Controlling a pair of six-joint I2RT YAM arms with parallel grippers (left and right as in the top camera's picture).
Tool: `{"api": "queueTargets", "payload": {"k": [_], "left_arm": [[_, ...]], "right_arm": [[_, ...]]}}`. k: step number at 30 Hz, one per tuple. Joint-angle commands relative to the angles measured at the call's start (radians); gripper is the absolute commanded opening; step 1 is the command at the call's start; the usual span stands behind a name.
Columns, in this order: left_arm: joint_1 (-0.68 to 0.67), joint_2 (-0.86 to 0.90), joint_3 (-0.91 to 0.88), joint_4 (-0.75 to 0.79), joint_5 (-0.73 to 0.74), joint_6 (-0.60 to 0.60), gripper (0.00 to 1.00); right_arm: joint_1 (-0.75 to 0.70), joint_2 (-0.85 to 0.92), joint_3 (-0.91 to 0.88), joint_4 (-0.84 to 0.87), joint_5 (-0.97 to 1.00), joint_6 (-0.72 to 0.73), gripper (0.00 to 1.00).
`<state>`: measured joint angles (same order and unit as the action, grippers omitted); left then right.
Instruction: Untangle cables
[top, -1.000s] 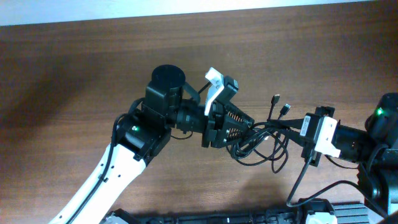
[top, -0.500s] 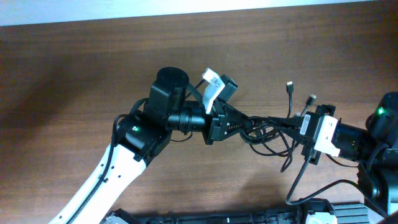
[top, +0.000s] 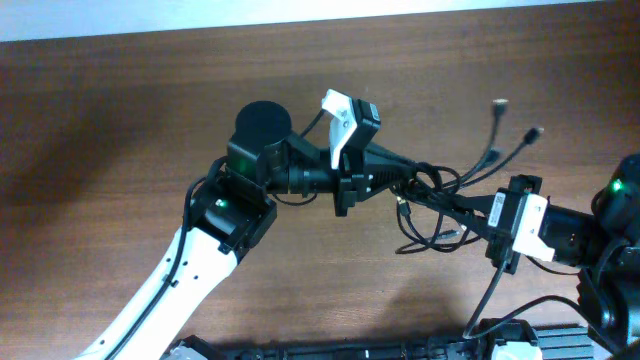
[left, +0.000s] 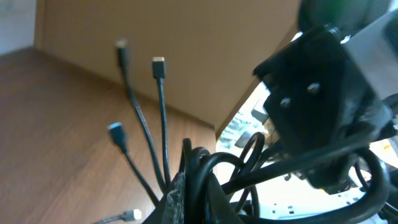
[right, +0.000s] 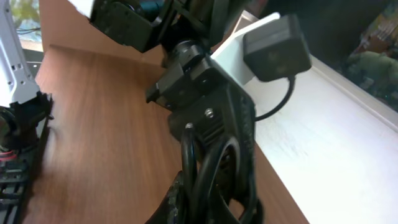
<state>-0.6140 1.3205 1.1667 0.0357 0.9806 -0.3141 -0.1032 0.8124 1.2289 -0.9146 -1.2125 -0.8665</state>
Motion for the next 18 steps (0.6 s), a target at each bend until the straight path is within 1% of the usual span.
{"api": "queueTargets", "payload": {"k": [1,7,12,14,18], "left_arm": [[-0.005,-0.006,0.012,0.042,0.074,-0.01,0.0],[-0.005,-0.006,0.012,0.047,0.076,-0.011,0.0],[-0.005,-0.007,0.012,0.097,0.151,-0.01,0.08],[-0.005,-0.007,0.012,0.105,0.165,-0.01,0.09],[-0.005,-0.007,0.012,0.102,0.164,-0.01,0.06]], "right_arm": [[-0.002,0.003,0.01,-0.013,-0.007,0.011,0.04],[-0.002,0.003,0.01,-0.013,-0.007,0.011,0.04],[-0.002,0.003,0.01,-0.013,-0.007,0.011,0.04],[-0.002,0.003,0.01,-0.013,-0.007,0.011,0.04],[-0.002,0.003,0.01,-0.013,-0.007,0.011,0.04]]}}
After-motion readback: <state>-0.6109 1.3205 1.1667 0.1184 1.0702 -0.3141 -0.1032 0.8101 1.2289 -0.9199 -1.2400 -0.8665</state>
